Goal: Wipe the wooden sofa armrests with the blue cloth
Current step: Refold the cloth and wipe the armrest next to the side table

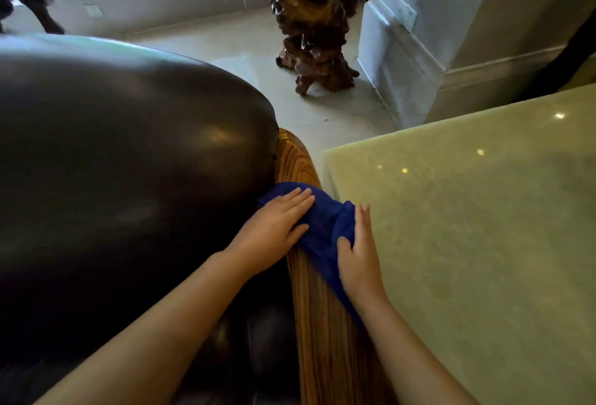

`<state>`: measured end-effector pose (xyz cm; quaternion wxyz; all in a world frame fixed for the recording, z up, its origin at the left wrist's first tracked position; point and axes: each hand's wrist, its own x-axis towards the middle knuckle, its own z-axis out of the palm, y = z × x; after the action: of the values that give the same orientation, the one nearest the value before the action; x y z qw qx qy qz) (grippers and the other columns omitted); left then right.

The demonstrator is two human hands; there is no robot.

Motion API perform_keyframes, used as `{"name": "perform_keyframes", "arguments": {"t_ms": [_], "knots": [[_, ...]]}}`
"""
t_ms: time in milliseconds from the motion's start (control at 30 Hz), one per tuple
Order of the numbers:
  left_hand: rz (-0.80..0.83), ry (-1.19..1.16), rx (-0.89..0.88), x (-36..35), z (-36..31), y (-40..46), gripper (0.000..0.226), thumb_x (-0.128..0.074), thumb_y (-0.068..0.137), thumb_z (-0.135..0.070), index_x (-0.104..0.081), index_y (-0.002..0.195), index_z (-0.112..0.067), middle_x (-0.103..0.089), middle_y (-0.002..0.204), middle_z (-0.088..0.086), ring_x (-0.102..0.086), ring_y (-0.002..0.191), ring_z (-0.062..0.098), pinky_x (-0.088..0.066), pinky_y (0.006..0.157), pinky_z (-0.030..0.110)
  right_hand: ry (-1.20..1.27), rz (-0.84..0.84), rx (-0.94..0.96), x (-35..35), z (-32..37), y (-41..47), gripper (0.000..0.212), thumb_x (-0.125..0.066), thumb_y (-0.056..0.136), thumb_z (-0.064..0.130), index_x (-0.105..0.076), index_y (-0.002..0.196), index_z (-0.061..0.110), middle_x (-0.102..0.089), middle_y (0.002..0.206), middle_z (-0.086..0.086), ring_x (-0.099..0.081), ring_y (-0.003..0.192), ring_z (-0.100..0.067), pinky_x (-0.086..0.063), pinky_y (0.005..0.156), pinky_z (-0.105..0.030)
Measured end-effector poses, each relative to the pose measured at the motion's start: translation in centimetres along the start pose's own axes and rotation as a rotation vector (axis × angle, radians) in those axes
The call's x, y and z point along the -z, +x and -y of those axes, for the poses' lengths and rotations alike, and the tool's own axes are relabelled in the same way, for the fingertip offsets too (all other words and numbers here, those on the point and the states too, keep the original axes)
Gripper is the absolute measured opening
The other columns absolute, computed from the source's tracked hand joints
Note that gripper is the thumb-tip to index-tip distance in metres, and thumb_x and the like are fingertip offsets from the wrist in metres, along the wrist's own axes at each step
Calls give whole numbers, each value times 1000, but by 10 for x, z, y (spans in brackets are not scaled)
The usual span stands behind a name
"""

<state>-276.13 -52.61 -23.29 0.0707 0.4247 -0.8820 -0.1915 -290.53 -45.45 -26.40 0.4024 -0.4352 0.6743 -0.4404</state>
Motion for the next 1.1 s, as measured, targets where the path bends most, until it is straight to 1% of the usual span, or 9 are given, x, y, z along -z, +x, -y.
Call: {"name": "perform_keyframes", "arguments": {"t_ms": [67, 167, 300, 433, 667, 867, 933, 1000, 1100], "knots": [[42, 31, 25, -2, 2, 1, 59, -50, 92, -25, -22, 144, -20, -16, 155, -5, -9, 142, 7, -6, 115, 23, -46, -4, 15, 2, -2, -2, 59, -39, 94, 8, -12, 145, 16, -10, 157, 1, -6, 135, 3, -8, 110, -15], [26, 23, 34, 3, 1, 6, 61, -56, 88, -23, -28, 142, -20, -21, 154, -5, -14, 142, 8, -9, 113, 21, -100, -25, 34, 7, -1, -4, 53, -47, 92, 13, -28, 142, 13, -30, 151, -2, -24, 138, -7, -19, 111, -19], [49, 58, 76, 9, -4, 11, 62, -61, 85, -21, -33, 140, -22, -28, 152, -5, -23, 140, 9, -17, 112, 23, -318, -66, 103, 16, 3, -2, 49, -60, 87, 19, -45, 133, 11, -45, 142, -5, -39, 132, -15, -26, 106, -20], [50, 74, 114, 12, -9, 12, 60, -62, 84, -19, -36, 138, -22, -32, 150, -5, -28, 138, 10, -21, 112, 25, -368, -62, 109, 17, 10, -5, 54, -67, 81, 27, -49, 130, 13, -56, 129, -5, -51, 119, -17, -36, 97, -20], [87, 141, 96, 15, -13, 17, 54, -58, 86, -15, -41, 136, -21, -39, 147, -4, -34, 135, 10, -22, 112, 25, -418, 3, 0, 18, 17, -2, 54, -67, 81, 23, -48, 131, 18, -62, 126, -6, -59, 112, -20, -43, 93, -24], [67, 130, 56, 11, -29, 16, 43, -53, 87, -10, -52, 128, -23, -53, 136, -5, -46, 127, 13, -31, 108, 27, -365, -46, -68, 21, 17, -5, 43, -62, 82, 10, -55, 125, 13, -64, 123, -9, -59, 112, -22, -47, 97, -31], [55, 26, 111, 9, -34, 11, 39, -56, 85, -9, -59, 121, -23, -60, 129, -3, -52, 121, 13, -36, 105, 27, -327, -46, -109, 29, 16, -7, 39, -64, 79, 8, -60, 118, 12, -68, 114, -10, -63, 105, -20, -48, 87, -23], [12, -121, 216, 16, -39, 7, 33, -62, 80, -7, -67, 109, -21, -68, 116, -1, -59, 108, 11, -43, 97, 22, -300, -17, -136, 42, 21, -6, 36, -68, 74, 8, -65, 110, 12, -71, 106, -10, -65, 95, -18, -45, 77, -17], [2, -235, 332, 36, -43, 1, 27, -69, 74, -5, -72, 98, -16, -72, 102, 0, -61, 90, 5, -42, 82, 11, -308, 47, -111, 59, 41, -1, 36, -73, 70, 12, -68, 106, 13, -73, 102, -7, -65, 89, -14, -42, 75, -14]]}}
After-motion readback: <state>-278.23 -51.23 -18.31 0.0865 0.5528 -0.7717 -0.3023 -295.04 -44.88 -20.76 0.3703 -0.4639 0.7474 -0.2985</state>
